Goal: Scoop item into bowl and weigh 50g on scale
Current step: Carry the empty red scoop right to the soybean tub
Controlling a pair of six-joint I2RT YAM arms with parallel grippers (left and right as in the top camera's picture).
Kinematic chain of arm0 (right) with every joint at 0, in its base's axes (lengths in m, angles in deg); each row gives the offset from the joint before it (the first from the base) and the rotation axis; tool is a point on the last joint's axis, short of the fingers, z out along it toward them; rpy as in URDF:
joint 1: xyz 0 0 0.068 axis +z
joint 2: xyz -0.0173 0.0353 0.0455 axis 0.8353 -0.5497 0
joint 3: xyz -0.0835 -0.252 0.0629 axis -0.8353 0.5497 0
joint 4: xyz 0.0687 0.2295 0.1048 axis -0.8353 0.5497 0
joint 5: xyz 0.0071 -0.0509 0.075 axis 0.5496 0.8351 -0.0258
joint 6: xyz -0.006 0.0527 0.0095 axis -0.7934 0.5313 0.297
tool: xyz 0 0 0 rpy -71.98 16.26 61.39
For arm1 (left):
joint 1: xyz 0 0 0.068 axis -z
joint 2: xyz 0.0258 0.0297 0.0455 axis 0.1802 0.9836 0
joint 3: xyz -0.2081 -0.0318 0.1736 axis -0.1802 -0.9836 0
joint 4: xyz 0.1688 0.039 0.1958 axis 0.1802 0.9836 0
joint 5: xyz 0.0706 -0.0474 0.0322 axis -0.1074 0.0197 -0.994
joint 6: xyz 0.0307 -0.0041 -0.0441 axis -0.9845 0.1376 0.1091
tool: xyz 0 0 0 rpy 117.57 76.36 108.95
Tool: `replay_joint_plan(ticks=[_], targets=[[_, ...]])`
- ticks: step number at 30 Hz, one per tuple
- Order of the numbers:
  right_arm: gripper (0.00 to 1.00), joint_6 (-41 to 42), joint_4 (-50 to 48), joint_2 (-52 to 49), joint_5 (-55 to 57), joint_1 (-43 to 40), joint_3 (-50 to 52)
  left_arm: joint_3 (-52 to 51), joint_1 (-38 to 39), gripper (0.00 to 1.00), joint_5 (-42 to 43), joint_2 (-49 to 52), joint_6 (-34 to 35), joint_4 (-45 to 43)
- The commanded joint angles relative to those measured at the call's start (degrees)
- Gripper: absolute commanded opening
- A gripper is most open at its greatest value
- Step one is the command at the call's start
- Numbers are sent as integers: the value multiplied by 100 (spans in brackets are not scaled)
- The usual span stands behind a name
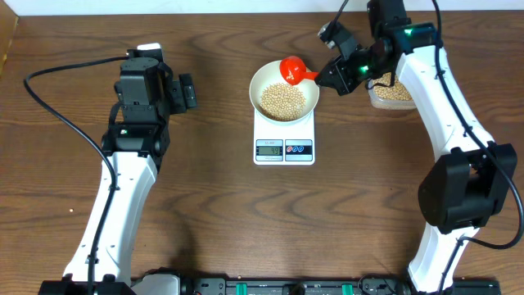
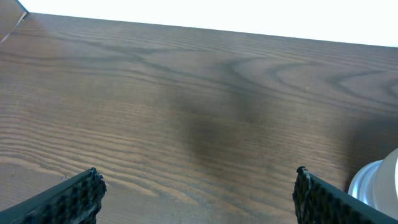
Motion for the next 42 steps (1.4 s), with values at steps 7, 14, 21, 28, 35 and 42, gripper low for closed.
replay_joint_plan(ticks=[7, 14, 21, 28, 35, 42], targets=[[1, 74, 9, 199, -474, -105, -225, 33, -24, 99, 9, 31, -98, -4], [1, 81, 9, 203, -476, -105, -229, 33, -24, 98, 9, 31, -98, -4], [1, 164, 0, 289, -479, -162, -275, 33, -24, 99, 9, 31, -98, -4], [1, 245, 33, 337, -553, -264, -286, 33, -24, 99, 9, 31, -98, -4], [1, 293, 157, 750, -844, -927, -289, 33, -24, 99, 9, 31, -98, -4], [1, 262, 800, 1213, -708, -2157, -289, 33, -24, 99, 9, 31, -98, -4]])
